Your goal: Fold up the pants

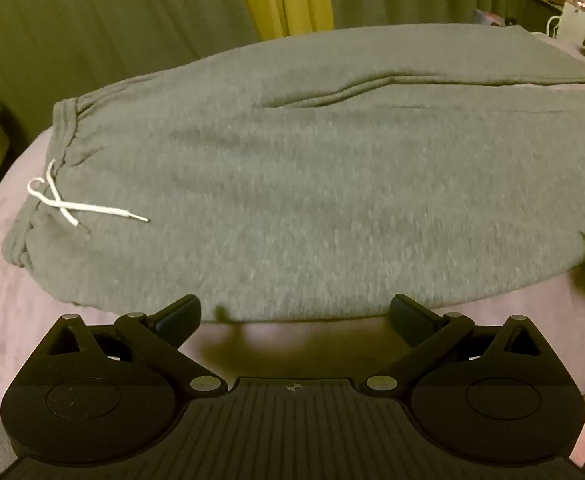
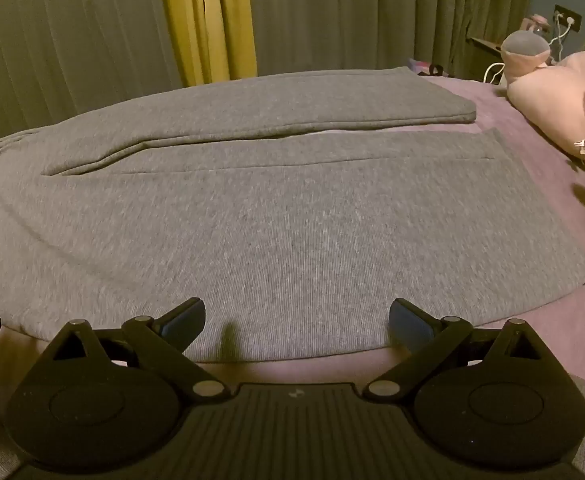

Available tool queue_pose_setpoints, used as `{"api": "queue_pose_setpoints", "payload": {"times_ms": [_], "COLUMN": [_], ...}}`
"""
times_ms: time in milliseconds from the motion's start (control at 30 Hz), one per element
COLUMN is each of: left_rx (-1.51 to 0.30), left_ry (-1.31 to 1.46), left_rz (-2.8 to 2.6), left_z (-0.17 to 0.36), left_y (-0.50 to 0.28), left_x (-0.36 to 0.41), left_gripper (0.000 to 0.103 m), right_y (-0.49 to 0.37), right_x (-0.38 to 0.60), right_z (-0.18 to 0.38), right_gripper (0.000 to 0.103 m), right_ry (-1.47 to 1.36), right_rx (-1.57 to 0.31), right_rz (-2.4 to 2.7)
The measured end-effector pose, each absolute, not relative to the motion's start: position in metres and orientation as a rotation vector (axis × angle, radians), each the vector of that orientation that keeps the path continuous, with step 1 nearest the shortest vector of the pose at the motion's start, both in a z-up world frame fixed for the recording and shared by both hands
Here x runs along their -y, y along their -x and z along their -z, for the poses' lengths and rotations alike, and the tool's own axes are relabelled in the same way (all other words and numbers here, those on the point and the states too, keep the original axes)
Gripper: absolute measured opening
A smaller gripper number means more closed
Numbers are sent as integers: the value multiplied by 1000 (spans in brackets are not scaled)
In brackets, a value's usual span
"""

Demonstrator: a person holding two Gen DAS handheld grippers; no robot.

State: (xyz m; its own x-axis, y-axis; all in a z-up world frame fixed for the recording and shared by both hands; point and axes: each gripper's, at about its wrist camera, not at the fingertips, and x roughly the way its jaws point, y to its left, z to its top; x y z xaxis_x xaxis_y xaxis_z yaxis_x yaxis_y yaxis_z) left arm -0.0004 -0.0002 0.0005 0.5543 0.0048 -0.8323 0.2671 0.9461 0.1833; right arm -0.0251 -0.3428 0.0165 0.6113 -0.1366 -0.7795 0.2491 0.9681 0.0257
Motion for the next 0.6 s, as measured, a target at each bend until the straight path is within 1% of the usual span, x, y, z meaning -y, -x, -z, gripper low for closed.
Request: {"api": "queue_pose_setpoints", "payload": {"times_ms": [600], "left_rx": [-984], "left_ry": [-305], "left_rz": [161], "left_z": [-1], "left_y": [1], "left_x": [1], "left_gripper": [103], "right_y": [25], "right_x": [342], "right_z": [-17], "right_gripper": [99], "right_ry": [-136], "right_rx": [-880], "right_rz": [227]}}
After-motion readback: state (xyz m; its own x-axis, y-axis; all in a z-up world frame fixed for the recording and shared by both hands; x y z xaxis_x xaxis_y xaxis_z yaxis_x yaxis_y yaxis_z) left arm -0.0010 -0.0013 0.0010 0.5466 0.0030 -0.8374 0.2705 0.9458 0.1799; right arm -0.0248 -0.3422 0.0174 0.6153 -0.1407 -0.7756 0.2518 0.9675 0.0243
